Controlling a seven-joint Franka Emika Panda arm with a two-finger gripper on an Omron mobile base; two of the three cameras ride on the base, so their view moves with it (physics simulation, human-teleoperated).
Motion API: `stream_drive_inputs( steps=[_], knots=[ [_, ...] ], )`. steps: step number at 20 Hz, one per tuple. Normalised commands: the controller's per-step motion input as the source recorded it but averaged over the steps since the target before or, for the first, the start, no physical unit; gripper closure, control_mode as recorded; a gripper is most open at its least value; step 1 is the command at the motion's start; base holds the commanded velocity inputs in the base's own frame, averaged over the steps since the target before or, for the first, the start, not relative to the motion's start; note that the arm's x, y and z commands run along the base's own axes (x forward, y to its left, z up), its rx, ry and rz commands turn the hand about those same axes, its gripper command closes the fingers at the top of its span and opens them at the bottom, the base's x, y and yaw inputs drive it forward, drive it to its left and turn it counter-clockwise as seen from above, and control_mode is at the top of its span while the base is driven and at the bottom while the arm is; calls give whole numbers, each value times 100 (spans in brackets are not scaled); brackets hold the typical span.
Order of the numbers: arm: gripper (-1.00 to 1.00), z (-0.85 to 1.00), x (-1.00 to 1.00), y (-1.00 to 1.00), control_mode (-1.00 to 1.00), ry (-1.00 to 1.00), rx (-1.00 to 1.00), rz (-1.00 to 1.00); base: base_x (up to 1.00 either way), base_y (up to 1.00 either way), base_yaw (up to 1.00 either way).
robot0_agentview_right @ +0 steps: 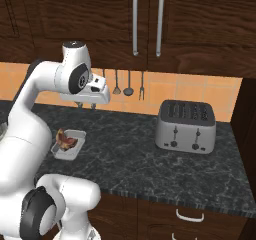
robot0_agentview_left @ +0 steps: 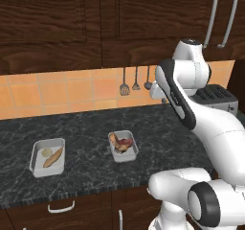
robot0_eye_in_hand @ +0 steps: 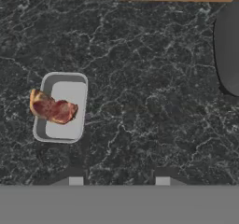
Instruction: Take the meat container that has the steak and place it on the second highest rack of the freezer. Then take the vegetable container that has the sweet potato and garlic and place it on the highest rack of the freezer.
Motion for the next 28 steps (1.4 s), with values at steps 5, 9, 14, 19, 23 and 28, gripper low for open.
stream_drive_inputs(
  steps=[5,9,14,19,23,28],
  knots=[
    [-100,0,-39,13,-100,-3,0,0,0,0,0],
    [-100,-21,-60,55,-100,0,0,-11,0,0,0],
    [-100,-55,-25,69,-100,3,0,-31,0,0,0],
    [-100,-78,0,54,-100,5,0,-40,0,0,0],
    [-100,-77,1,28,-100,0,0,-38,0,0,0],
    [-100,-73,17,4,-100,0,9,-26,0,0,0]
  ],
)
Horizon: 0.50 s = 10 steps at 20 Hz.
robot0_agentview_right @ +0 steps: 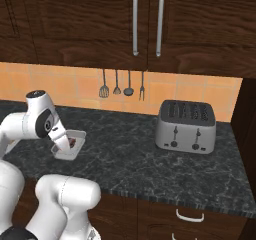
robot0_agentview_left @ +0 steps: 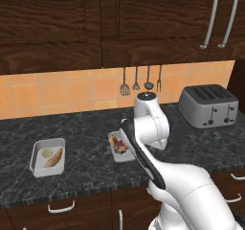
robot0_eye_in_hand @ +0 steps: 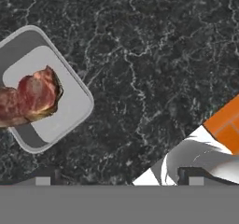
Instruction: Take the meat container that has the steak and place it on the second highest rack of the freezer. Then take the vegetable container that has the sweet potato and garlic and place it on the highest rack of the freezer.
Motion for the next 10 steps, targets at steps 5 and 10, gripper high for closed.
stream_drive_inputs(
  steps=[5,10],
  knots=[
    [-100,-60,17,0,-100,1,13,-17,0,0,0],
    [-100,-45,39,2,-100,5,1,-6,0,0,0]
  ],
)
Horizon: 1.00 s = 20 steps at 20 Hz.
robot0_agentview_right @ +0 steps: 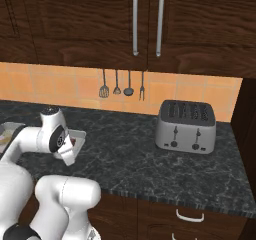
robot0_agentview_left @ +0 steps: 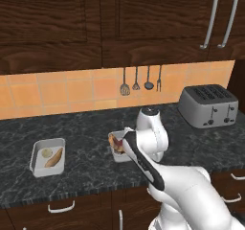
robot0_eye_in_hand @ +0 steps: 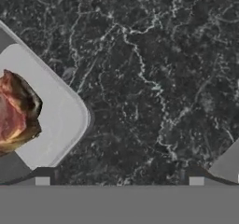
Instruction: Take the meat container that has the steak and place it on the second highest rack of the freezer. Then take the vegetable container that has the sweet potato and garlic and place it on the highest rack of the freezer.
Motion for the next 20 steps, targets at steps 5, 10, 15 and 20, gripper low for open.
stream_drive_inputs(
  steps=[5,10,15,20],
  knots=[
    [-100,-34,45,14,-100,16,1,-3,0,0,0],
    [-100,-15,45,35,-100,15,0,-4,0,0,0],
    [-100,-19,29,14,-100,4,0,-6,0,0,0],
    [-100,-78,-37,-6,-100,-1,0,-7,0,0,0]
  ],
)
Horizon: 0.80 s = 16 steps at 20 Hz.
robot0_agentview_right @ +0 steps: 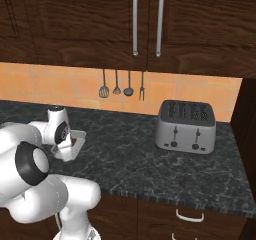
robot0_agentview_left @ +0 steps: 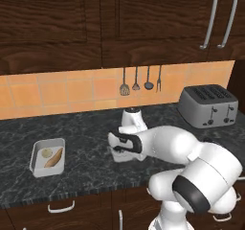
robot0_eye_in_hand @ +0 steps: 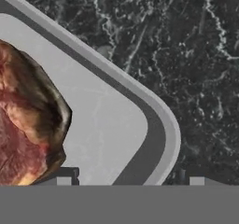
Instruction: Take the meat container that has the steak and place it on the second highest rack of the freezer. Then take the vegetable container that has the sweet potato and garlic and place it on the highest rack of the freezer.
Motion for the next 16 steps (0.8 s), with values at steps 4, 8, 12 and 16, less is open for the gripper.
stream_drive_inputs(
  steps=[4,8,12,16],
  knots=[
    [-100,-86,-66,-35,-100,-3,4,-9,0,0,0],
    [-100,-81,-61,-46,-100,-2,4,-11,0,0,0],
    [100,-84,-10,-29,-100,3,0,-12,0,0,0],
    [100,-49,0,-18,-100,8,0,-12,0,0,0]
  ],
)
